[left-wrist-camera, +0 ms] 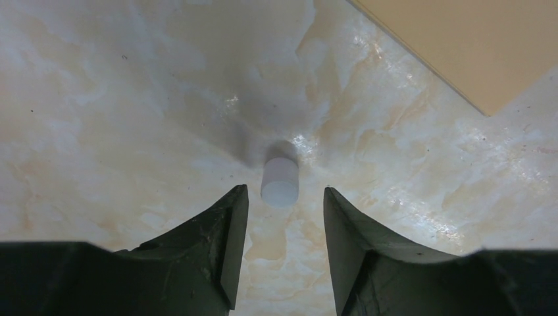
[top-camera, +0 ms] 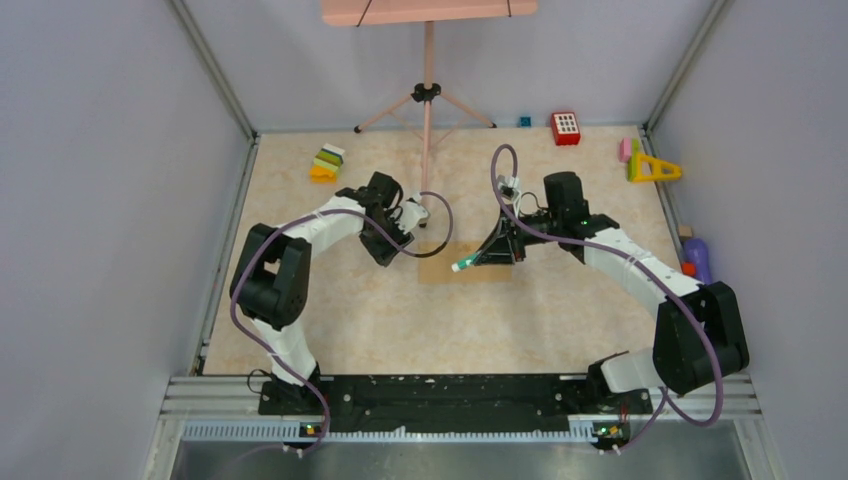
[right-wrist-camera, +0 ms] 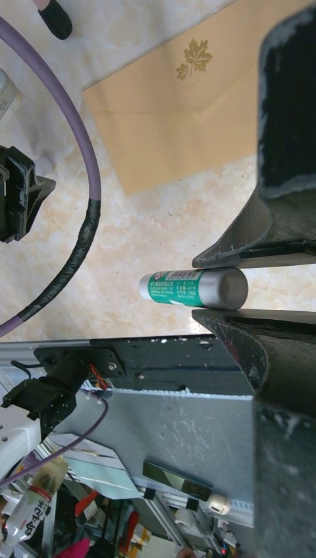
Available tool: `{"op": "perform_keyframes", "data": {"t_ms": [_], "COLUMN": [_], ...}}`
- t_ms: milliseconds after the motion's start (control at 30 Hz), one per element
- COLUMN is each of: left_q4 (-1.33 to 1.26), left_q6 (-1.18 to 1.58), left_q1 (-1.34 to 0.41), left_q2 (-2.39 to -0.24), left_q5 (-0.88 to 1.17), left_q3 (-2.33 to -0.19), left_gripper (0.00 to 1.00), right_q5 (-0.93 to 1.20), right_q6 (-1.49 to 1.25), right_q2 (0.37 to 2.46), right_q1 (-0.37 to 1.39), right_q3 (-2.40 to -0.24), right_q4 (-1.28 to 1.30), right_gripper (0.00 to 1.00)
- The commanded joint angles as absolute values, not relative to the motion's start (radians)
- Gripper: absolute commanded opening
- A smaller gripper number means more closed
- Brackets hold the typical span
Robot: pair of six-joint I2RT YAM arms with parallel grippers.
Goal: Place the letter into the envelope and seal it
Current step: Close the solid glue cap on the solid glue.
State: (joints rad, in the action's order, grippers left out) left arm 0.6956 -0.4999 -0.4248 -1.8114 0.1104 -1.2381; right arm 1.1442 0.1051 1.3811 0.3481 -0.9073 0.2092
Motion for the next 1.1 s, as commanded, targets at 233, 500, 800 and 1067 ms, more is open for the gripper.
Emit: {"op": "perform_keyframes", "data": {"t_ms": [233, 500, 800, 1067], "left_q4": [0.681, 0.681, 0.67, 0.672], "left_q6": [-0.504, -0.505, -0.497, -0.497], "left_q1": [-0.419, -0.419, -0.419, -0.419], "left_q2": [-1.838, -1.838, -1.814, -1.797], "left_q5": [0.121, 0.125, 0.119, 0.114], "left_q3": [-1.252, -1.255, -1.256, -1.255], "left_gripper": [0.44, 0.43, 0.44, 0.45], "right_q5": [1.175, 1.178, 1.182, 1.185], "right_q6": [0.13, 0.13, 0.13, 0.129], "right_q2": [1.345, 1.346, 1.348, 1.35], "right_q1": [0.337, 0.336, 0.337, 0.336], "right_q3": [-0.903, -0.902, -0.902, -0.902], "right_q4": [0.193, 0.192, 0.192, 0.193], "right_gripper": [0.06, 0.06, 0.05, 0.05]}}
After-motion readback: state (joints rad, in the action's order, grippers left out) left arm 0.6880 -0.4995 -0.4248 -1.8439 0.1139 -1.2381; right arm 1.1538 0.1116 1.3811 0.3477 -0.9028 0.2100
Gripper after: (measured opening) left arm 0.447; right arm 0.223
